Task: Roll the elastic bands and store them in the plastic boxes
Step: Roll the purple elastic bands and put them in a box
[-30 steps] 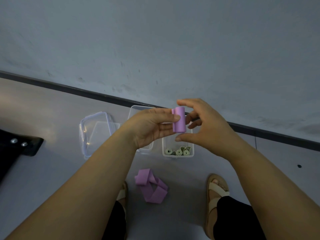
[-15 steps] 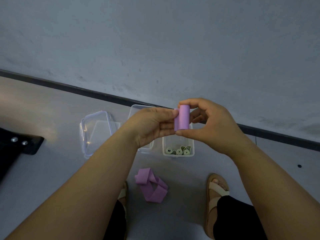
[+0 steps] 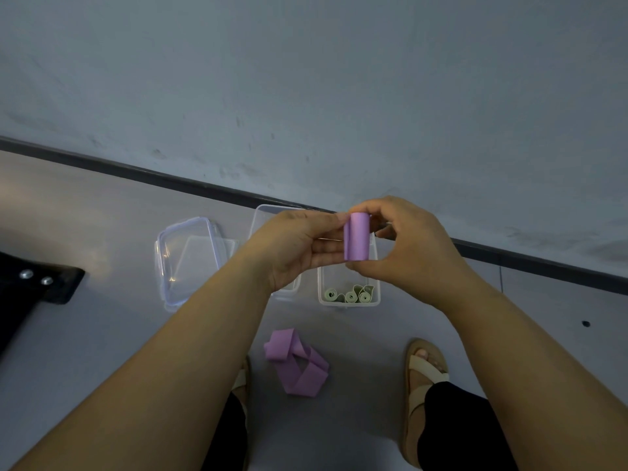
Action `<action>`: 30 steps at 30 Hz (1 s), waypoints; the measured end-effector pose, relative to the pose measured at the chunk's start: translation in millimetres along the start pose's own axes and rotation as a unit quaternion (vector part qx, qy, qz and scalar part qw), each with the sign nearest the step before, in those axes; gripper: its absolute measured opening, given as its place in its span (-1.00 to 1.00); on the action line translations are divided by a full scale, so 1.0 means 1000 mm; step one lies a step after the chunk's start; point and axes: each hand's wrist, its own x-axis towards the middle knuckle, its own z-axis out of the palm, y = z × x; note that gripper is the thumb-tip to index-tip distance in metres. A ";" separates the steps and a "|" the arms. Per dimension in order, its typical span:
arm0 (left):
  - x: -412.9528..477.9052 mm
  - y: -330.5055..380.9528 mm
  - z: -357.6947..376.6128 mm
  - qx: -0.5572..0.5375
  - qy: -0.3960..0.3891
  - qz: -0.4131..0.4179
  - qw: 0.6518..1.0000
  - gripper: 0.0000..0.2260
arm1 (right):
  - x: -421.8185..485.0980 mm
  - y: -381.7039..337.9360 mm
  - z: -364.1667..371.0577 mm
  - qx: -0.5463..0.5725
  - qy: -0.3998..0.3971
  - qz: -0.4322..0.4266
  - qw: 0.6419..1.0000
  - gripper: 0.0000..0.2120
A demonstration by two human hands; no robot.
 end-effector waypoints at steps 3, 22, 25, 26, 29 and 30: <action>-0.002 -0.002 0.001 0.044 -0.020 0.020 0.999 -0.67 | 0.001 0.008 0.005 -0.024 0.026 -0.031 0.999 -0.57; -0.006 -0.001 0.000 0.142 0.018 0.065 0.988 -0.77 | 0.000 0.002 0.018 -0.057 0.051 0.008 0.997 -0.53; -0.006 -0.003 0.000 0.163 0.039 0.075 0.983 -0.84 | 0.002 -0.003 0.018 -0.011 0.000 0.066 0.998 -0.48; -0.006 -0.003 -0.001 0.172 0.047 0.082 0.980 -0.85 | 0.002 -0.005 0.017 0.023 -0.012 0.080 0.996 -0.50; -0.005 -0.004 -0.003 0.197 0.062 0.114 0.972 -0.83 | 0.002 -0.009 0.013 0.140 -0.007 0.113 0.984 -0.70; -0.005 -0.004 -0.004 0.207 0.061 0.123 0.969 -0.81 | 0.003 -0.009 0.011 0.174 0.004 0.128 0.976 -0.75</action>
